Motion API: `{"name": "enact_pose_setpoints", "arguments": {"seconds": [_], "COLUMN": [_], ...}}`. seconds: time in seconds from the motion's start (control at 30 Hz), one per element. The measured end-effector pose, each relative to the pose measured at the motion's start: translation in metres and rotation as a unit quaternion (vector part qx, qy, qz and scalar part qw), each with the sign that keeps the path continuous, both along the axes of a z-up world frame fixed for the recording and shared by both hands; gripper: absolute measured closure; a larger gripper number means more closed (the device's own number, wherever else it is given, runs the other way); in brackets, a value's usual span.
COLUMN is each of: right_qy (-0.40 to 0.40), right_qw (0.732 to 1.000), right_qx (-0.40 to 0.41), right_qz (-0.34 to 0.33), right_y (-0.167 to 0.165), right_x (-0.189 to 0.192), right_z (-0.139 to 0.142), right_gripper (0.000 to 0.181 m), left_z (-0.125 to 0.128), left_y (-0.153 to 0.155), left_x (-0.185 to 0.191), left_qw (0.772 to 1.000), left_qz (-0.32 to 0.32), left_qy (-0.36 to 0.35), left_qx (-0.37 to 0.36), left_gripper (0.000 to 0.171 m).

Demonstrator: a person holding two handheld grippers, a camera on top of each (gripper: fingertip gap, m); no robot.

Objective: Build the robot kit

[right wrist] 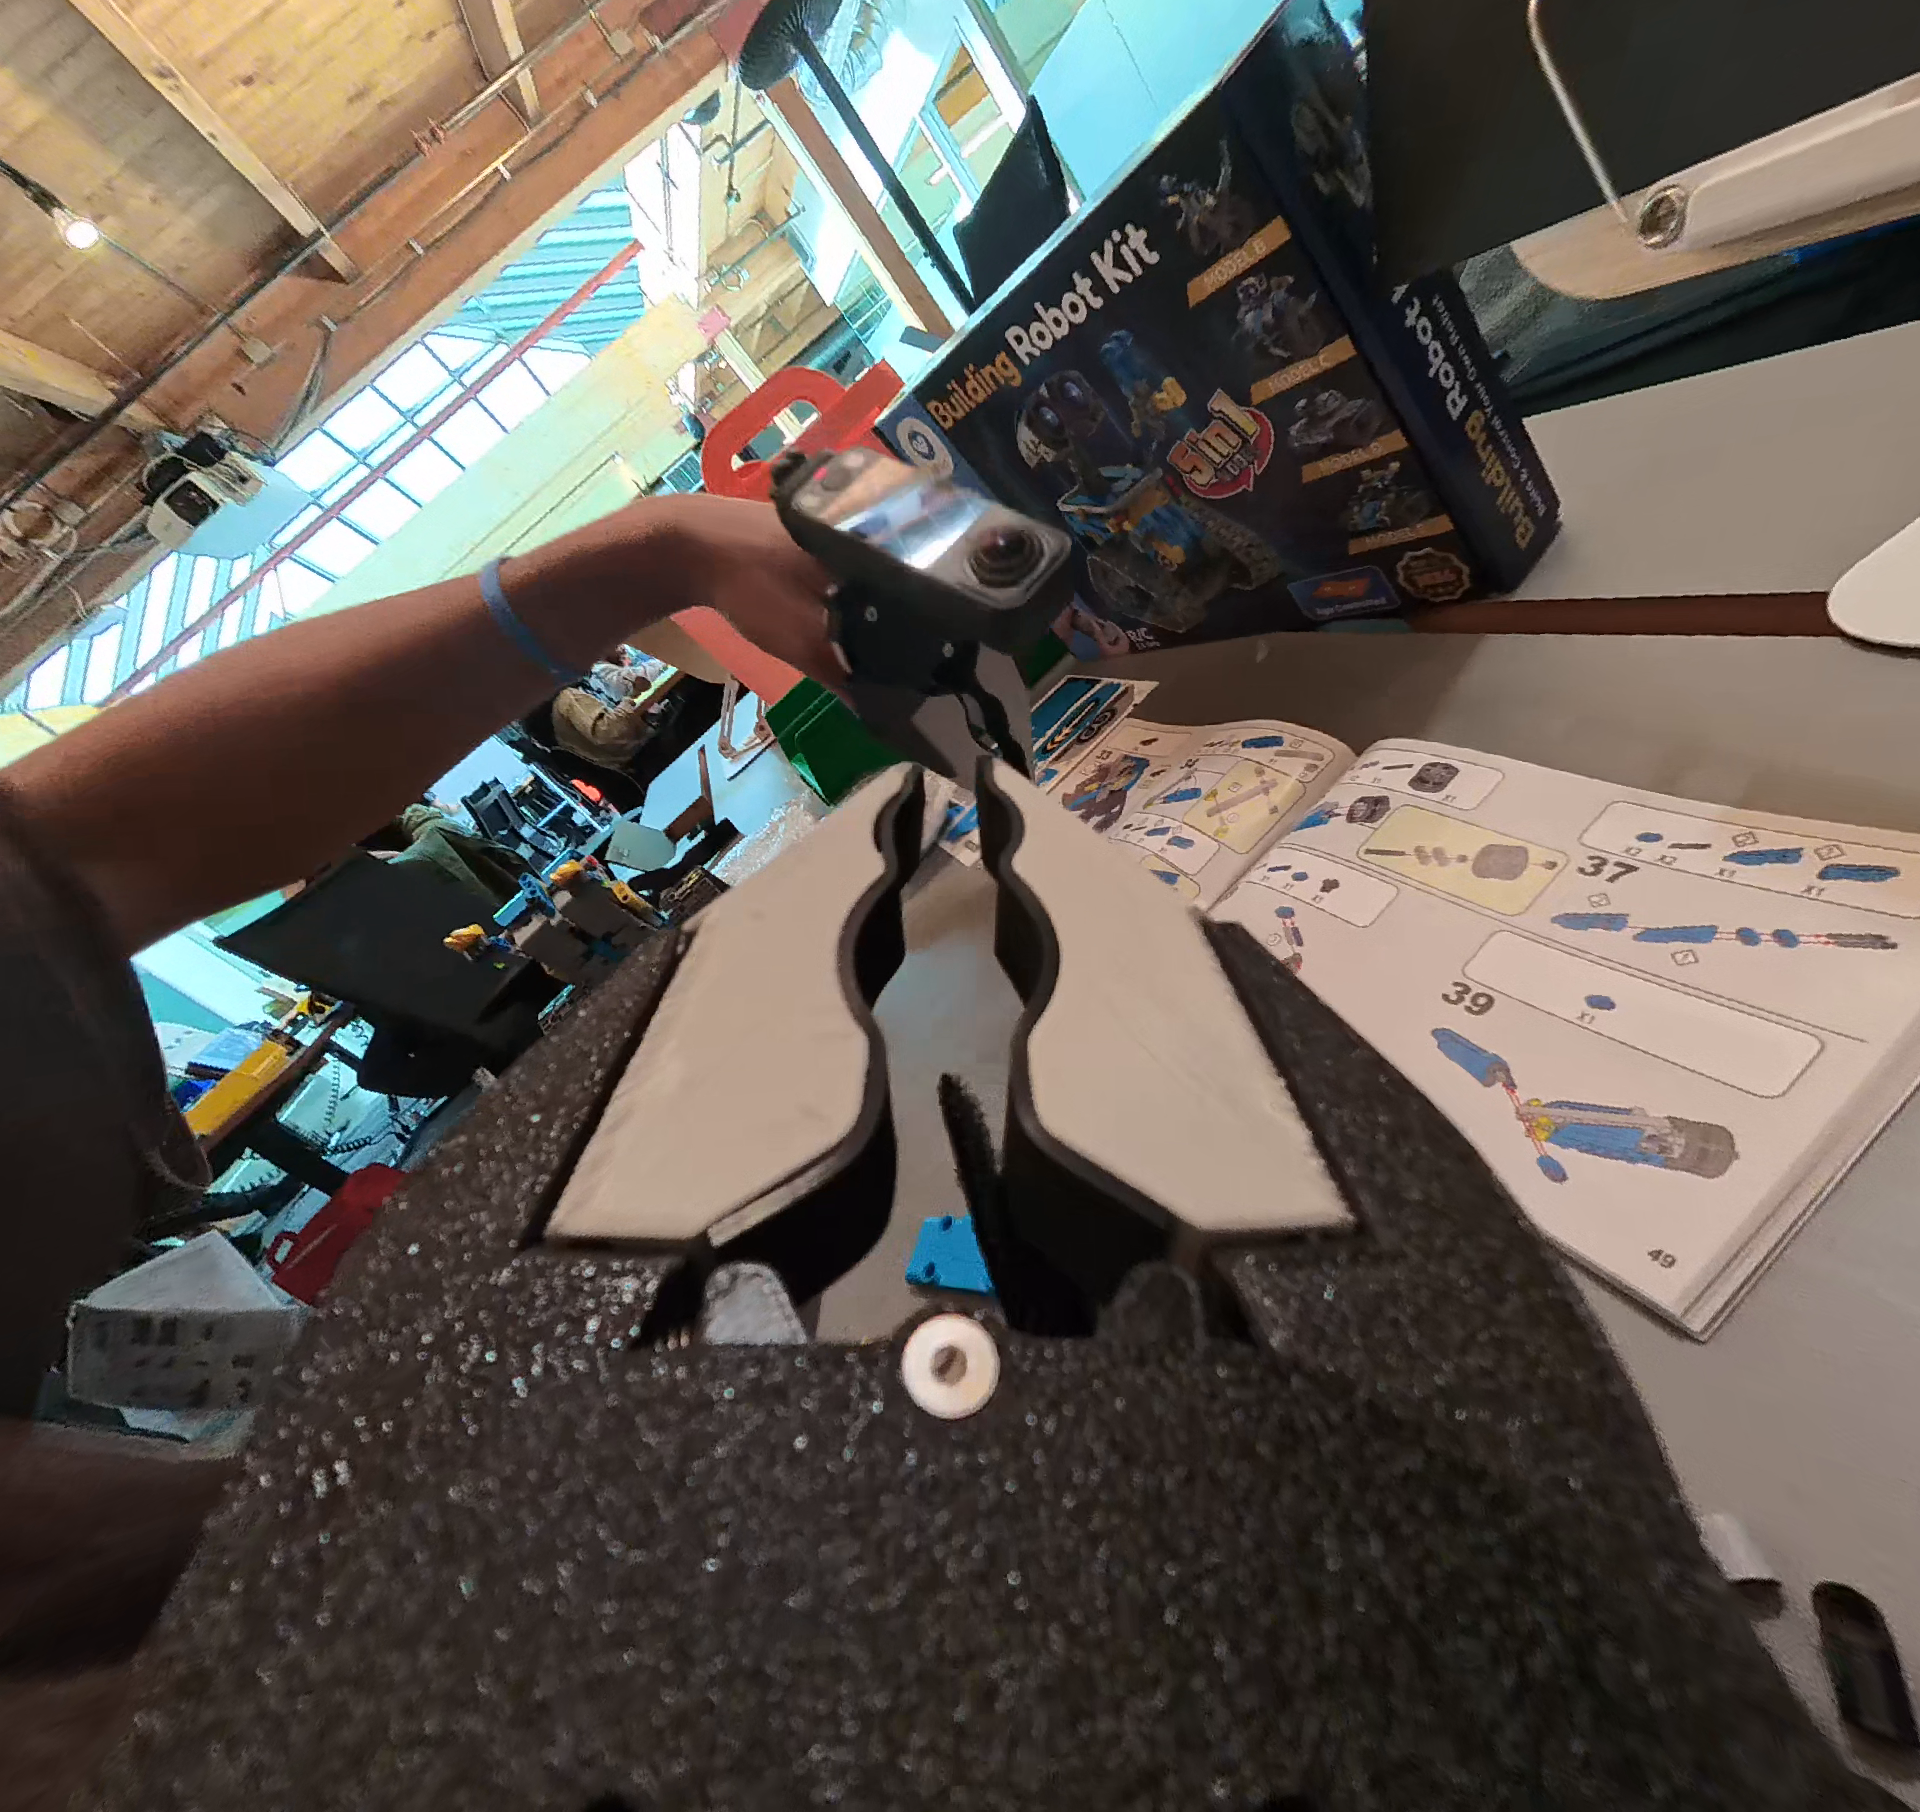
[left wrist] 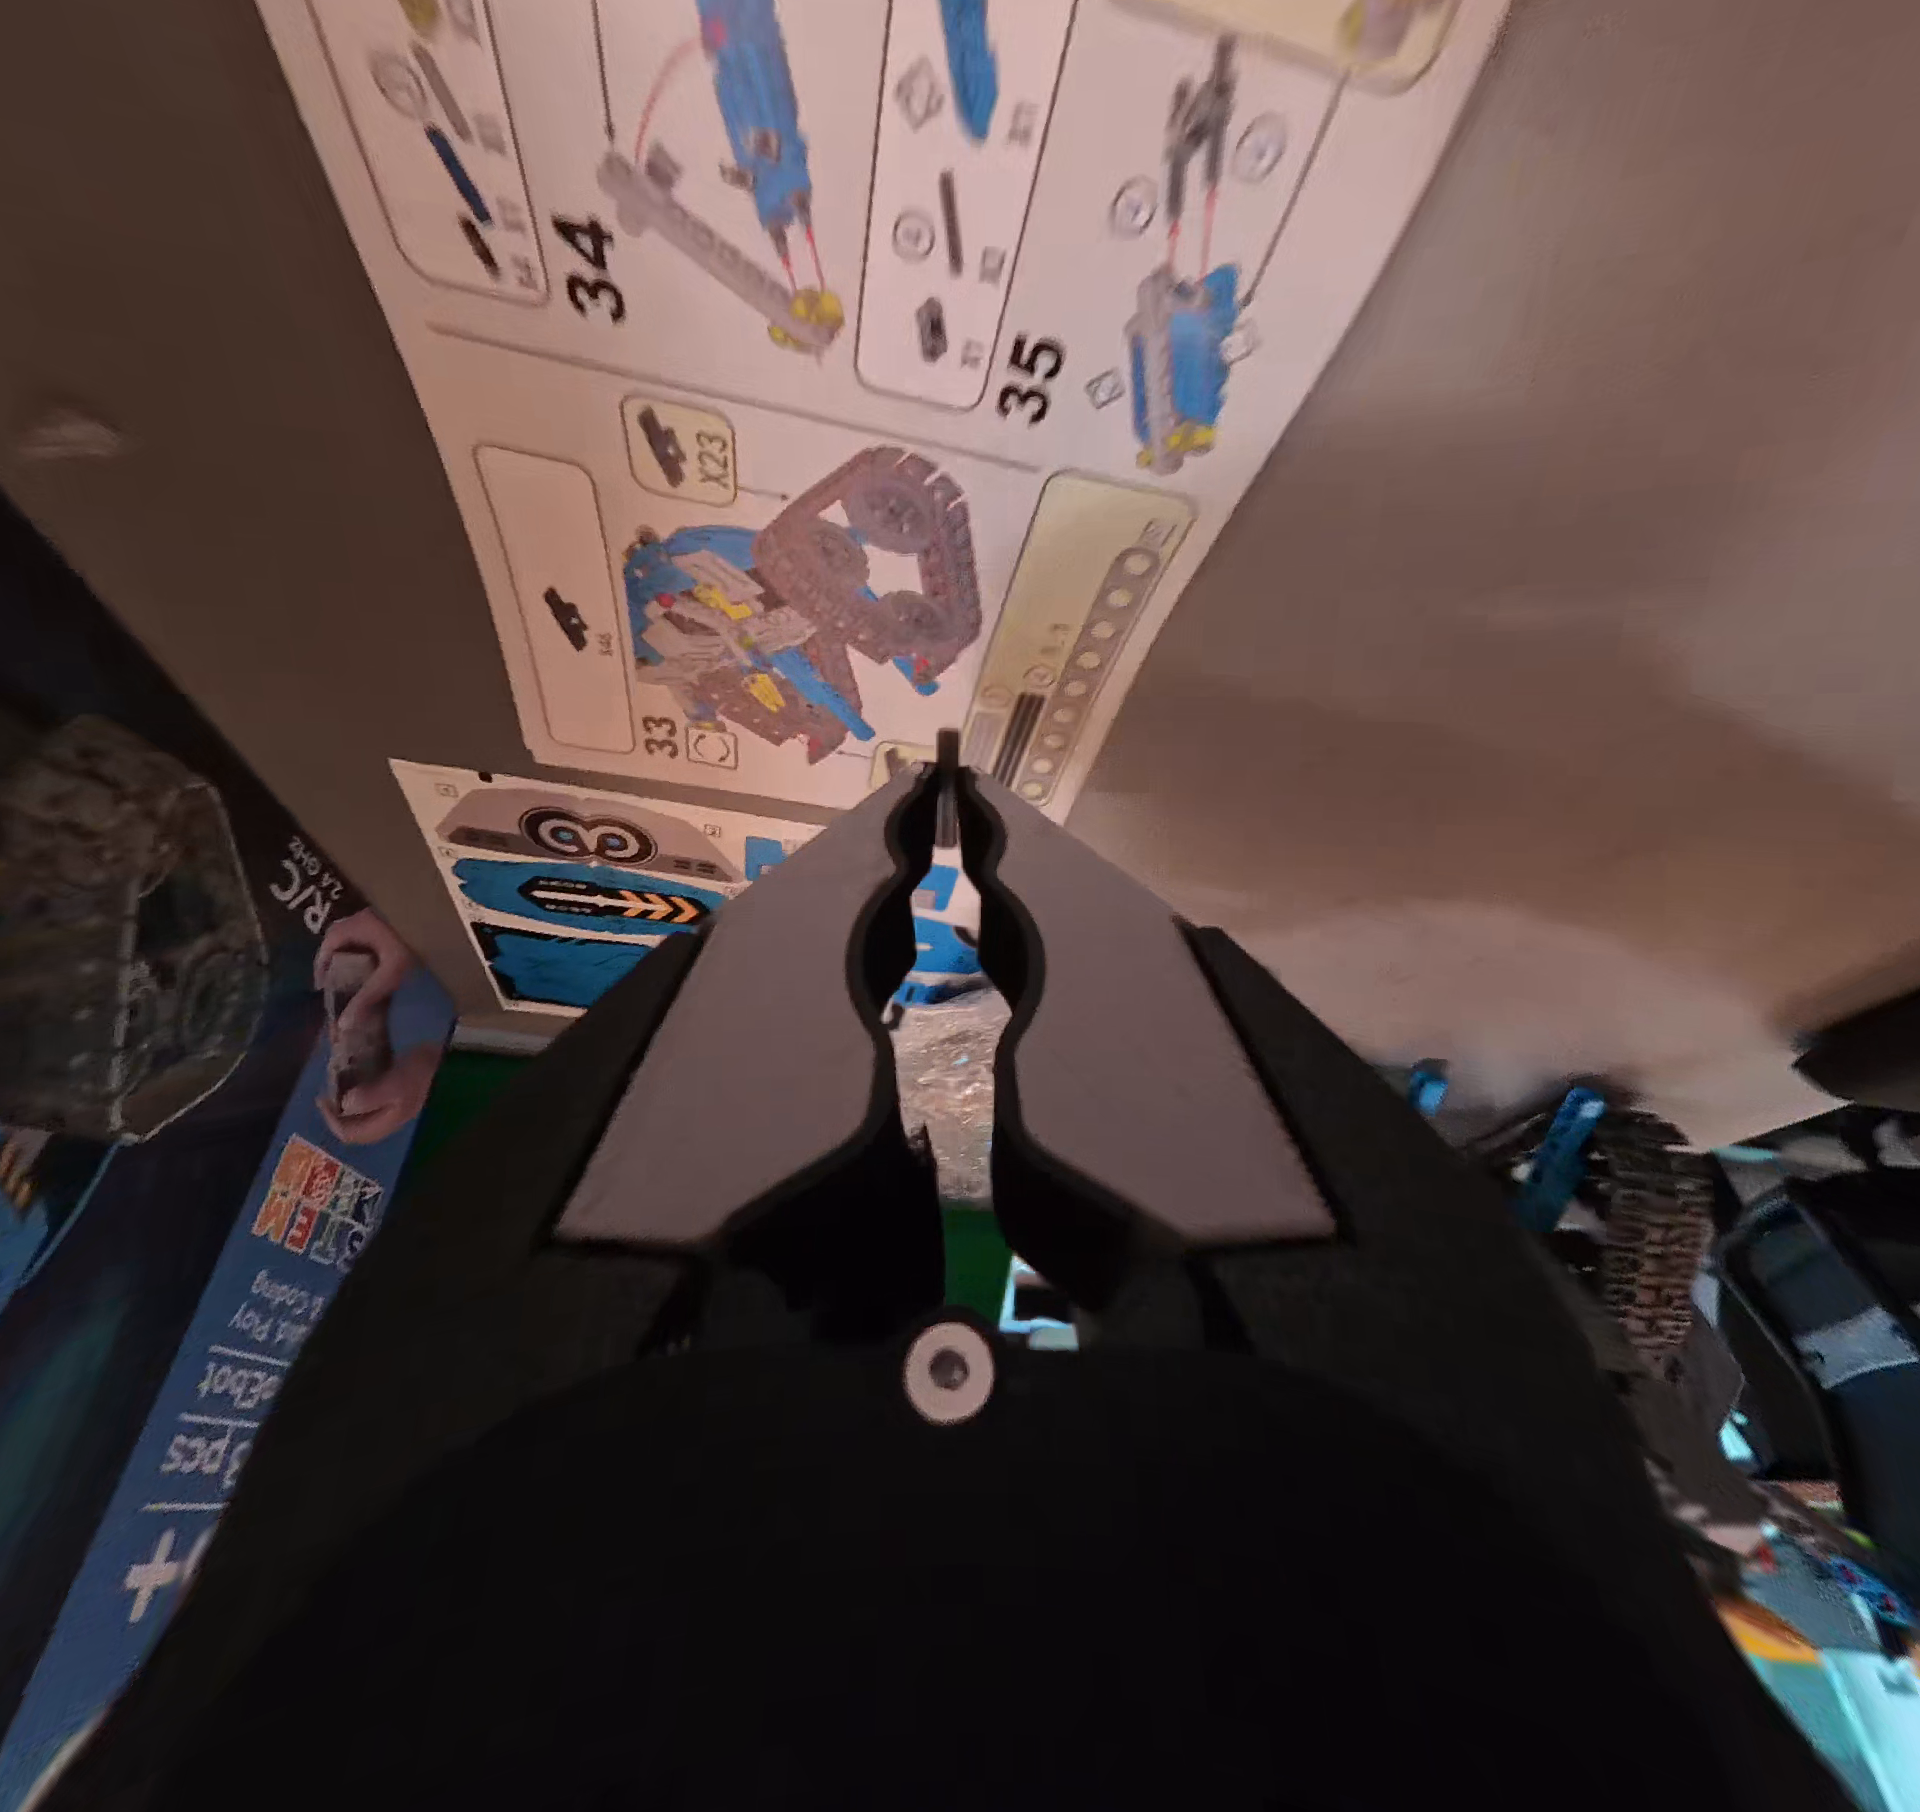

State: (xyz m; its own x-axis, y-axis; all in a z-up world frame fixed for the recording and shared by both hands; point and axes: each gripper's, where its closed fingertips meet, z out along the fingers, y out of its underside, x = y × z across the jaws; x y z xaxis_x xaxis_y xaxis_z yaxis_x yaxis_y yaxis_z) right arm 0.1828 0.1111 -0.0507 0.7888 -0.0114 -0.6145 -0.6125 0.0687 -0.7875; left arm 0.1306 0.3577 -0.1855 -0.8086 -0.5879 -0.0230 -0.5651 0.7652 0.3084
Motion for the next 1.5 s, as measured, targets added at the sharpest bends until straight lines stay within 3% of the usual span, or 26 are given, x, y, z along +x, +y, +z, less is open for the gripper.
{"name": "enact_pose_setpoints", "arguments": {"seconds": [0.37, 1.0, 1.5], "right_qy": [0.005, 0.003, 0.002], "right_qw": [1.0, 0.999, 0.997], "right_qx": [-0.007, -0.035, -0.061], "right_qz": [0.01, 0.035, 0.053], "right_y": [0.003, 0.015, 0.024], "right_x": [0.0, -0.008, -0.014], "right_z": [-0.004, -0.017, -0.031], "right_gripper": [0.172, 0.172, 0.172], "left_z": [-0.019, -0.021, -0.023], "left_y": [0.005, 0.005, 0.007], "left_x": [-0.009, -0.015, -0.014], "left_qw": [0.999, 0.996, 0.994], "left_qz": [-0.037, -0.044, -0.077], "left_qy": [0.006, -0.004, 0.005], "left_qx": [-0.031, -0.082, -0.083], "left_gripper": [0.169, 0.169, 0.169]}}
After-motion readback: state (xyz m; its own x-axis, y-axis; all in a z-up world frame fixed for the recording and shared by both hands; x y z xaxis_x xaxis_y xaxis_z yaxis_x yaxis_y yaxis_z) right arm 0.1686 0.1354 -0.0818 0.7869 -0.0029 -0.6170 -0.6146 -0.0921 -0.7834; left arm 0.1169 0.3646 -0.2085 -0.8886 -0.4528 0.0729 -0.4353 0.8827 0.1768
